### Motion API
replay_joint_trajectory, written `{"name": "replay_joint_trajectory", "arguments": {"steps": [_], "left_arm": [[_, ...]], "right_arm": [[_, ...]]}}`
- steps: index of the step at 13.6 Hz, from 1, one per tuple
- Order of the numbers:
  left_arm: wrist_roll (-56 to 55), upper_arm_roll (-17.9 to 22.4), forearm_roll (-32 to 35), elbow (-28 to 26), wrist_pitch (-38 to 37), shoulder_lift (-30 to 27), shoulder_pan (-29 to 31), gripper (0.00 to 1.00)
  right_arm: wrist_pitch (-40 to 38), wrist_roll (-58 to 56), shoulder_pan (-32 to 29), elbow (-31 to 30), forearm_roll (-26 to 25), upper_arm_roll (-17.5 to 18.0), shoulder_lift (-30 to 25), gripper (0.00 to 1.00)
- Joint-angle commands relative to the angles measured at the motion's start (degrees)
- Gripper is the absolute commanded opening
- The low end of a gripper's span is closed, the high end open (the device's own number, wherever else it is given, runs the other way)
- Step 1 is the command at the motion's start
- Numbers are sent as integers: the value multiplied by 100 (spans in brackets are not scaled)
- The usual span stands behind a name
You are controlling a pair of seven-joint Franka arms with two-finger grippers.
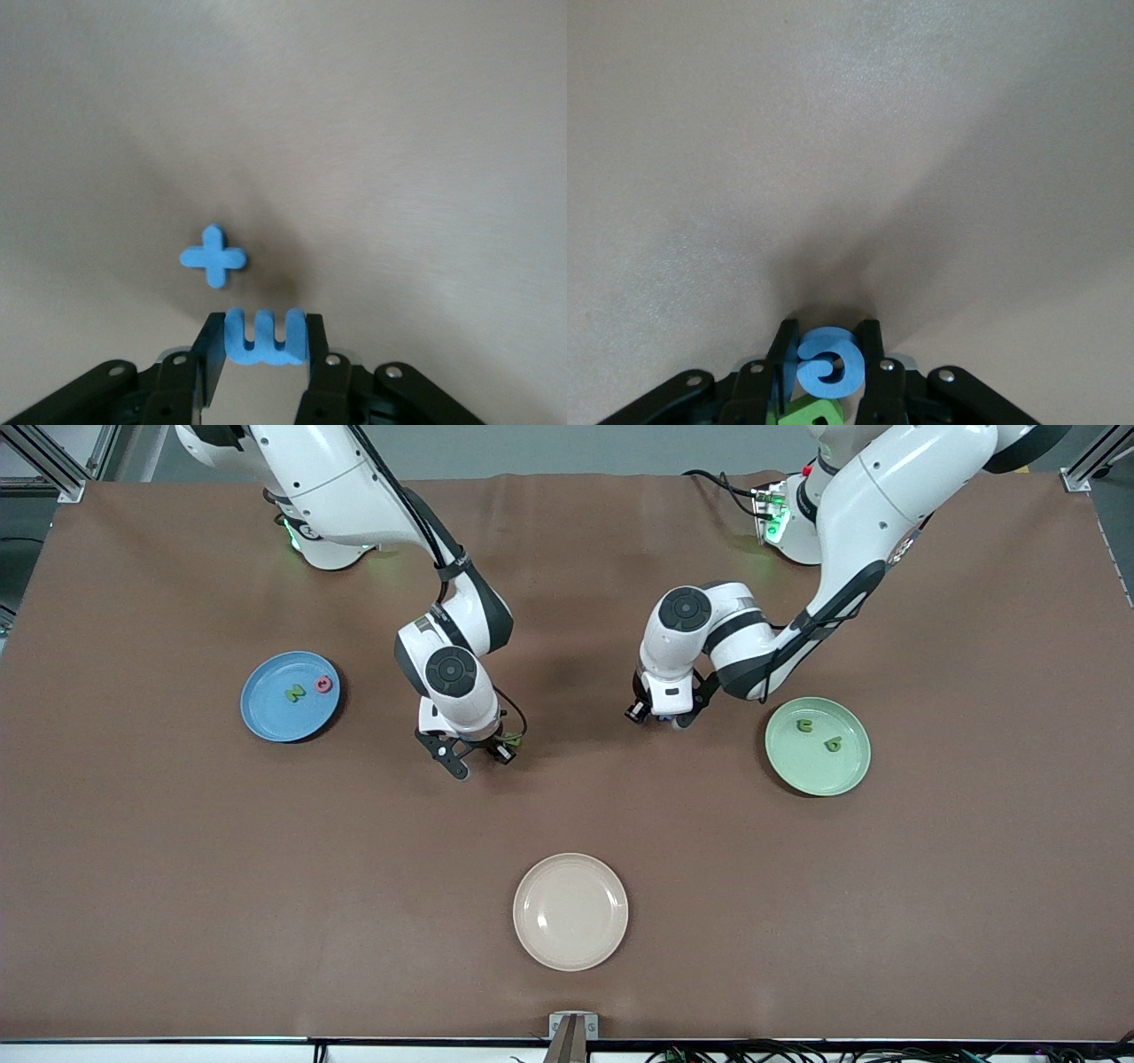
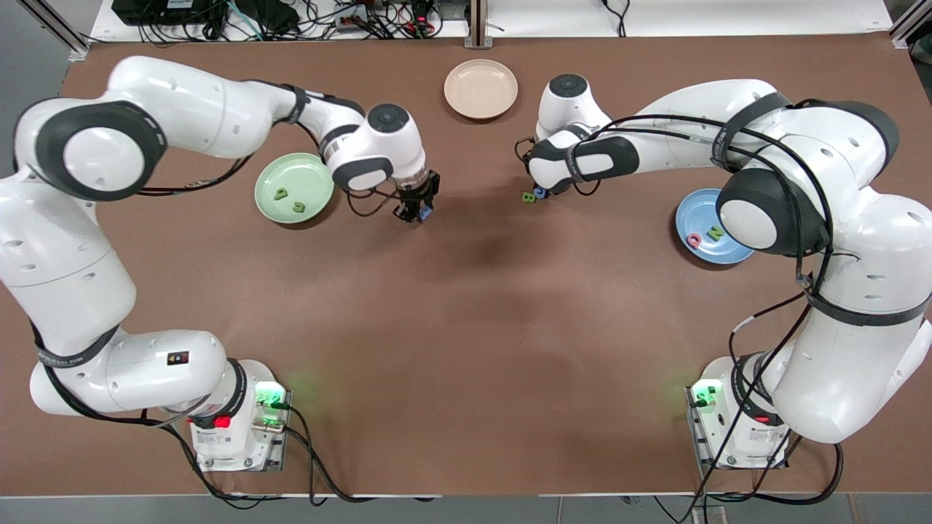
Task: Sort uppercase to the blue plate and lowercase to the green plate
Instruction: 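Place the e on the green plate while the right gripper drops the G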
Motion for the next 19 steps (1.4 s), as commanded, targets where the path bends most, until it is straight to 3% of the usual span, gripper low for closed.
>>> {"name": "replay_joint_trajectory", "arguments": {"steps": [1, 4, 7, 11, 15, 17, 19], "left_arm": [[621, -981, 50, -167, -543, -212, 1113, 22], [1781, -1695, -38, -237, -1415, -168, 2073, 22], [2896, -1907, -38, -412, -1469, -176, 2803, 22], [4917, -1916, -29, -483, -1706, -185, 3577, 22], [7027, -1820, 76, -439, -1698, -124, 4114, 20], [7609, -1505, 312, -413, -1576, -62, 4150, 20], [7725, -1206, 541, -413, -1199, 113, 4150, 20]], "right_arm": [[-352, -255, -41, -50, -57, -56, -68, 1], [-931, -984, -392, -50, -57, -57, -401, 1], [-1399, -1958, -892, -347, -66, -57, -779, 1], [-1364, -3602, -1683, -1602, -294, -57, -1876, 0], [-1311, -5394, -2921, -2720, -435, -57, -2897, 0], [-1137, -6160, -3484, -3194, -427, -57, -3240, 0], [-899, -6286, -3671, -3678, -427, -57, -3521, 1]]}}
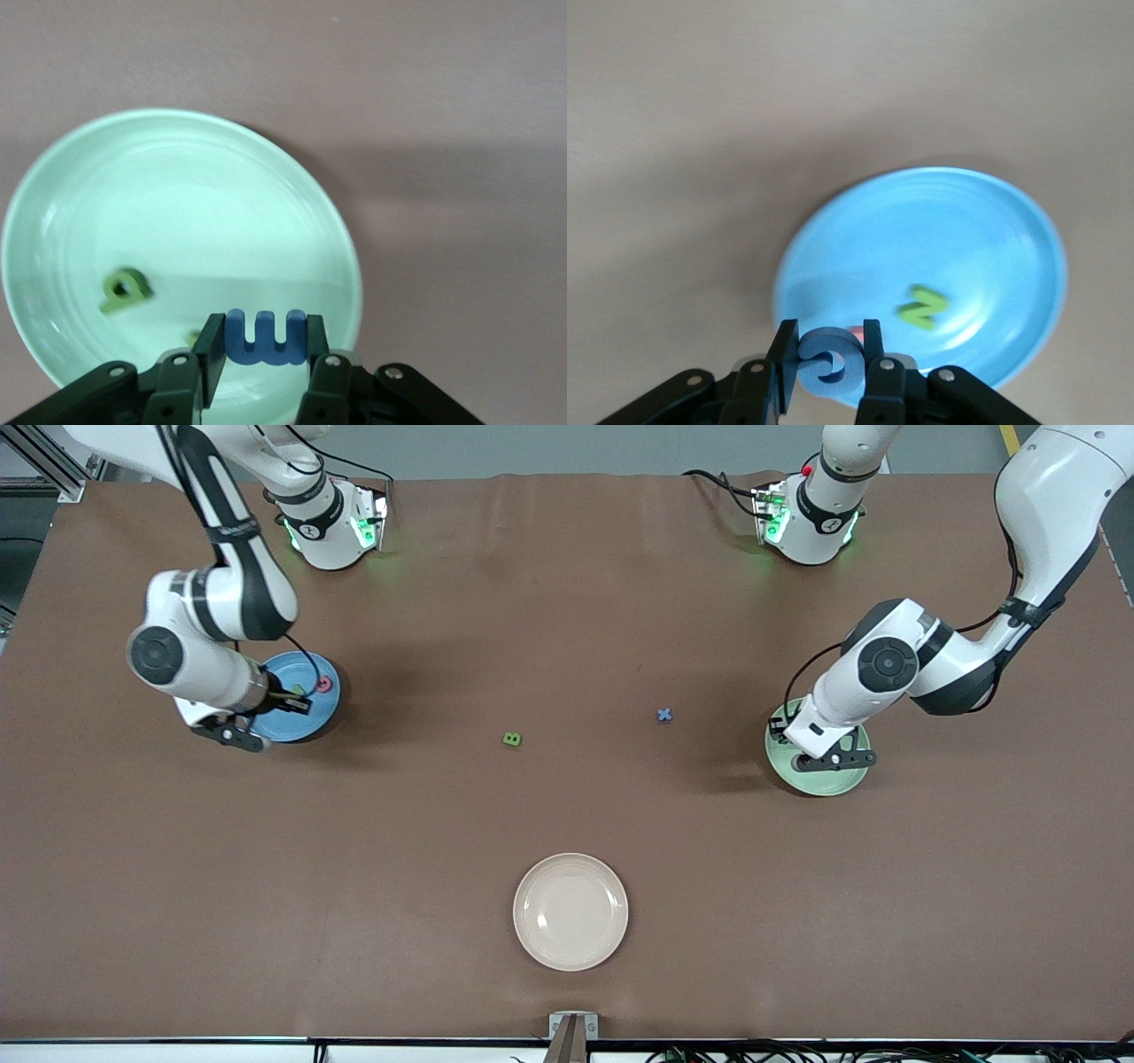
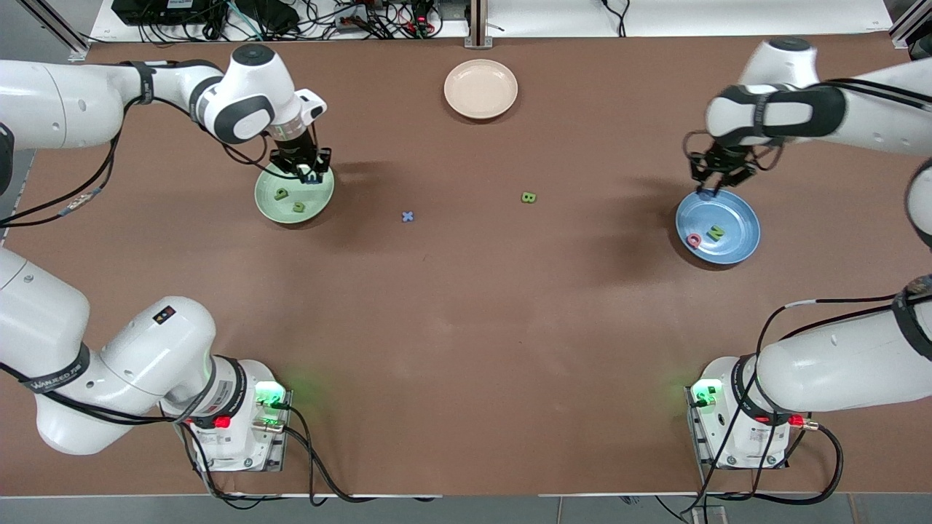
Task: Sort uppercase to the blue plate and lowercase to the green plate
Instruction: 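Place the e on the green plate while the right gripper drops the G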
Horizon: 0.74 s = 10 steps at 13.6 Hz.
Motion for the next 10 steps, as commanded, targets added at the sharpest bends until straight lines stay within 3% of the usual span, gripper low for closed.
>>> {"name": "replay_joint_trajectory", "arguments": {"steps": [1, 2, 3, 4, 5, 6, 7, 8, 9, 10], "left_arm": [[258, 318, 433, 0, 390, 176, -18, 20], [390, 346, 504, 18, 469, 255, -27, 20], [469, 363, 513, 44, 566, 282, -36, 20], [505, 442, 583, 53, 636, 317, -71, 21], [505, 486, 645, 53, 672, 352, -71, 21], [505, 495, 663, 44, 698, 353, -71, 23], [505, 513, 663, 44, 699, 353, -71, 32], [505, 513, 663, 44, 699, 344, -71, 48], [488, 504, 672, 35, 699, 335, -71, 76], [444, 495, 672, 27, 699, 292, -80, 85]], "right_arm": [[283, -98, -281, -770, -67, 141, -558, 2], [300, -98, -351, -884, -67, 141, -593, 4], [292, -98, -387, -894, -76, 141, -593, 24], [292, -98, -413, -886, -76, 141, -576, 87], [274, -90, -414, -868, -68, 149, -567, 100], [257, -90, -414, -833, -67, 149, -567, 100], [230, -81, -396, -798, -67, 158, -576, 100], [186, -81, -387, -728, -67, 167, -593, 100], [134, -20, -379, -658, -67, 176, -593, 100], [151, 16, -352, -605, -59, 193, -585, 100]]}}
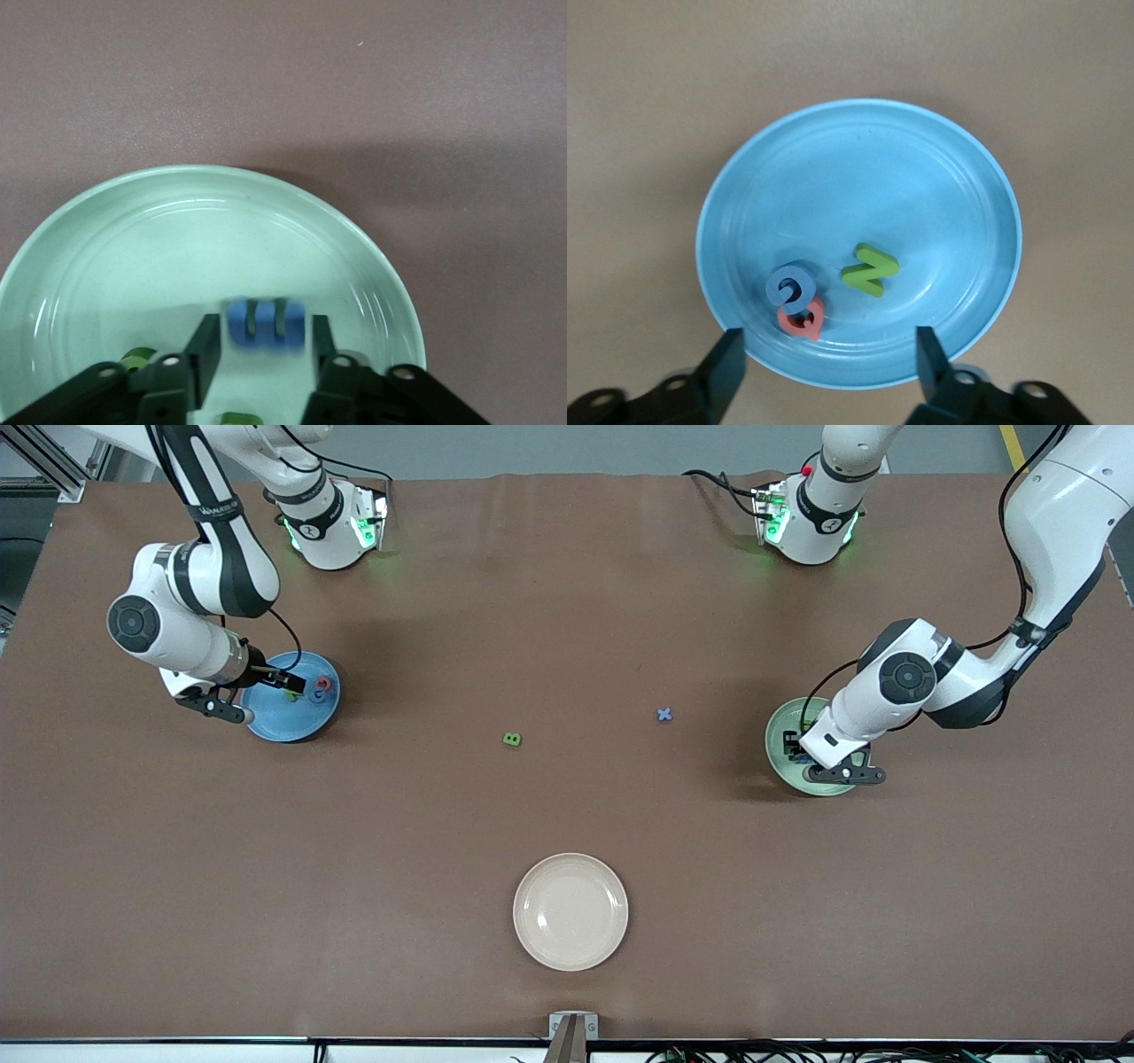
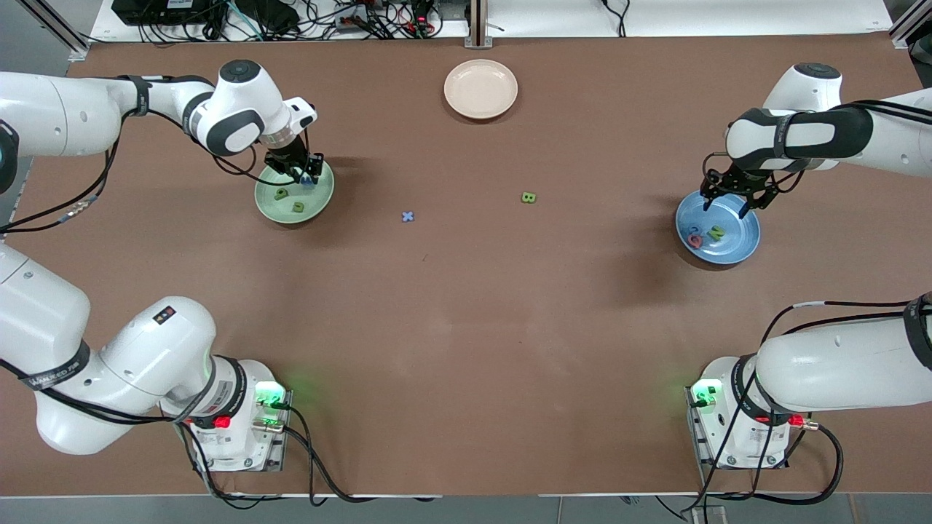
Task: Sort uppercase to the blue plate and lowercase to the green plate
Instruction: 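Place the e on the green plate while the right gripper drops the G, then move the left gripper to the blue x while the right gripper reaches the B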
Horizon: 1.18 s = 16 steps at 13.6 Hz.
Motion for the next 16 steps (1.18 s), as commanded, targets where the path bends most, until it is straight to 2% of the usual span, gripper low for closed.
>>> {"name": "replay_joint_trajectory", "arguments": {"steps": [1, 2, 5, 8, 10, 13, 16], "left_arm": [[-37, -12, 100, 24, 12, -79, -57, 92], [-63, -152, 100, 6, -14, -97, -57, 99], [-553, -749, 65, 15, -444, -115, -100, 99], [-1405, -883, -153, 129, -656, -115, -722, 100], [-2064, -883, -443, 260, -656, -115, -1214, 100], [-2811, -778, -462, 428, -648, -36, -2031, 99], [-3331, -138, -462, 560, -577, -27, -3051, 99]], "right_arm": [[-39, 143, -1, 102, -7, 135, -178, 100], [-48, 344, 182, 216, 11, 135, -160, 100], [-48, 1370, 885, 471, 11, 135, -134, 100], [-13, 2321, 1527, 709, 11, 135, 50, 100], [-13, 2429, 1774, 919, 46, 135, 226, 100], [-126, 2455, 2362, 1577, 46, 135, 761, 100], [-135, 2789, 2749, 2193, 55, 135, 1315, 100]]}}
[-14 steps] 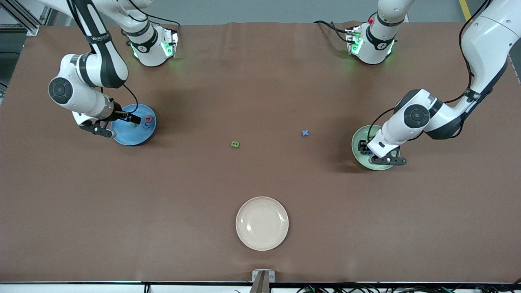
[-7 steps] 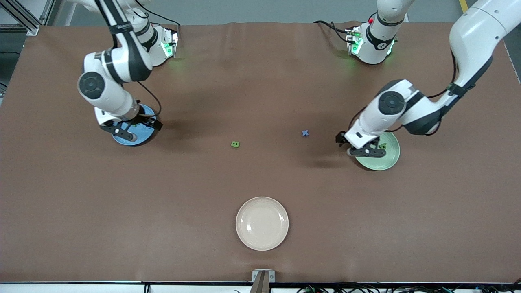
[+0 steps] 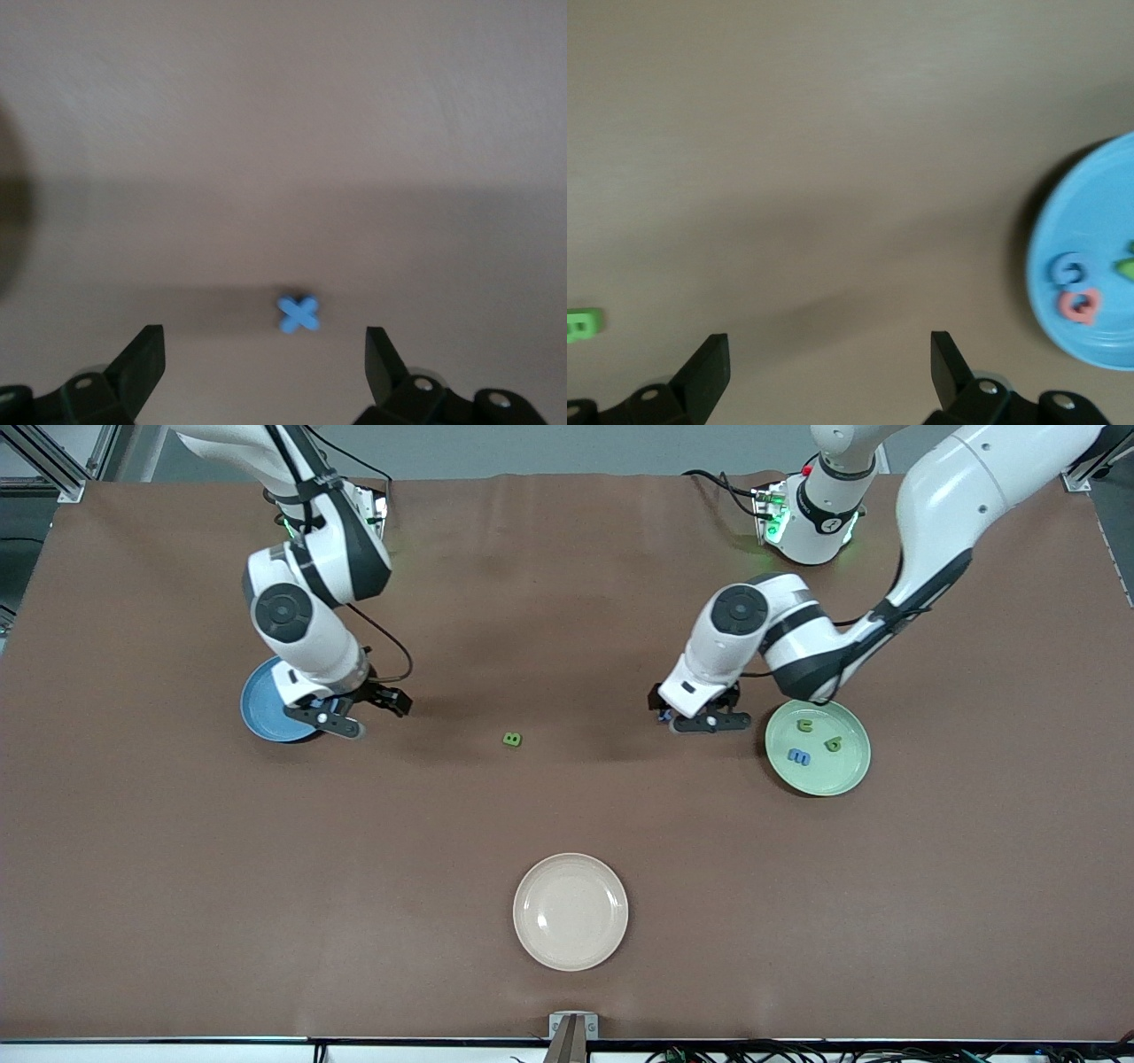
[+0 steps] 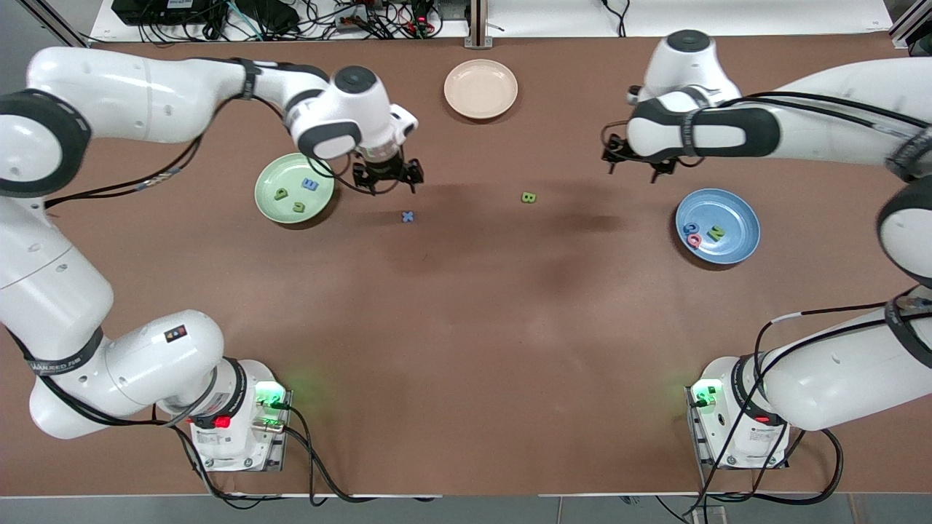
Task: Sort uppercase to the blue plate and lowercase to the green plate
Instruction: 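Move the left gripper to the blue x while the right gripper reaches the B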
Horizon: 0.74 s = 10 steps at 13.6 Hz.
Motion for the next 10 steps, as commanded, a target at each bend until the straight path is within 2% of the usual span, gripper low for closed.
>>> {"name": "replay_joint_trajectory", "arguments": {"steps": [1, 6, 10], "left_arm": [[-368, 597, -91, 137, 25, -12, -789, 99], [-703, 880, 5, 40, 315, 76, -1020, 92], [-703, 1126, 14, -39, 807, 94, -1107, 83]], "right_arm": [[-125, 157, 326, 742, 31, -50, 630, 100], [-64, 175, 819, 1920, 452, -59, 1597, 100], [593, 314, 1153, 1984, 461, -59, 2045, 100]]}}
